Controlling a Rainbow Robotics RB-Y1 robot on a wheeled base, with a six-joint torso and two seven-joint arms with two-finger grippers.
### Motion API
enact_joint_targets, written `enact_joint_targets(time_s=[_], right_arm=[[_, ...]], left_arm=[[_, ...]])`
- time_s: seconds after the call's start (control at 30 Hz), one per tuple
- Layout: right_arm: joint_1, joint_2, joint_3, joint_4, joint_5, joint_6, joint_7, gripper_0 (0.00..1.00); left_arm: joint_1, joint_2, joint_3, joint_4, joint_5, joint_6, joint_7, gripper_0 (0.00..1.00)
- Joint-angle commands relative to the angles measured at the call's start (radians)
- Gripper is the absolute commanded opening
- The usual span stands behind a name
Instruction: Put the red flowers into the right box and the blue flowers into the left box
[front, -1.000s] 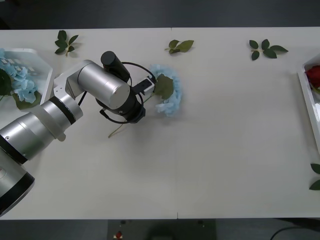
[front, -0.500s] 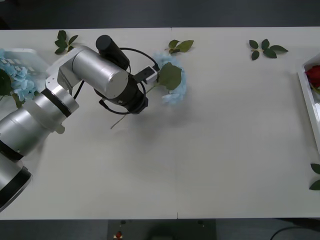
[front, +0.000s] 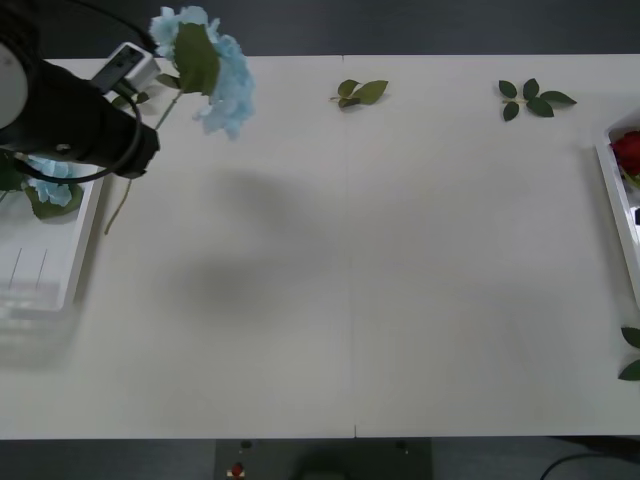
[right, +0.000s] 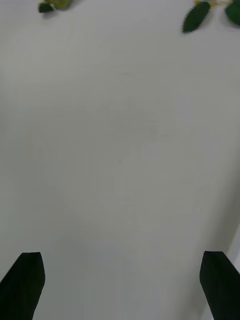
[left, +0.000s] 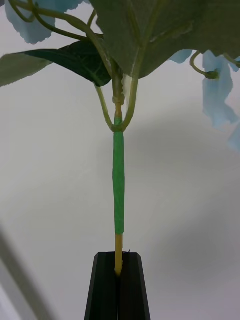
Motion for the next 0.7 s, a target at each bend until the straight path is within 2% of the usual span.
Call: enact_joint_targets(time_s=[0.03, 0.17, 0.37, 0.6, 0.7], right_arm=[[-0.014, 0.029, -0.041, -0.048, -0.066, 0.033, 0.089, 0.9], [-0.014, 0.1, -0.091, -0.108, -0.08, 0.044, 0.089, 0.9], [-0.014, 0.187, -0.142, -0.2, -0.081, 0.059, 0.089, 0.9], [-0.057, 0.255, -0.156, -0.277, -0.071, 0.07, 0.089, 0.9], [-0.103, 0.301, -0.156, -0.315, -0.014, 0.082, 0.089, 0.91]], left_arm=[[0.037, 0.038, 0.177, -0.048, 0.013, 0.089, -0.009, 0.0], [0.083, 0.065, 0.323, -0.048, -0.001, 0.133, -0.009, 0.0], [0.163, 0.139, 0.44, -0.048, -0.067, 0.123, -0.008, 0.0], [0.249, 0.19, 0.466, -0.011, -0.191, 0.044, 0.01, 0.0], [0.263, 0.21, 0.449, 0.084, -0.232, -0.04, 0.007, 0.0]])
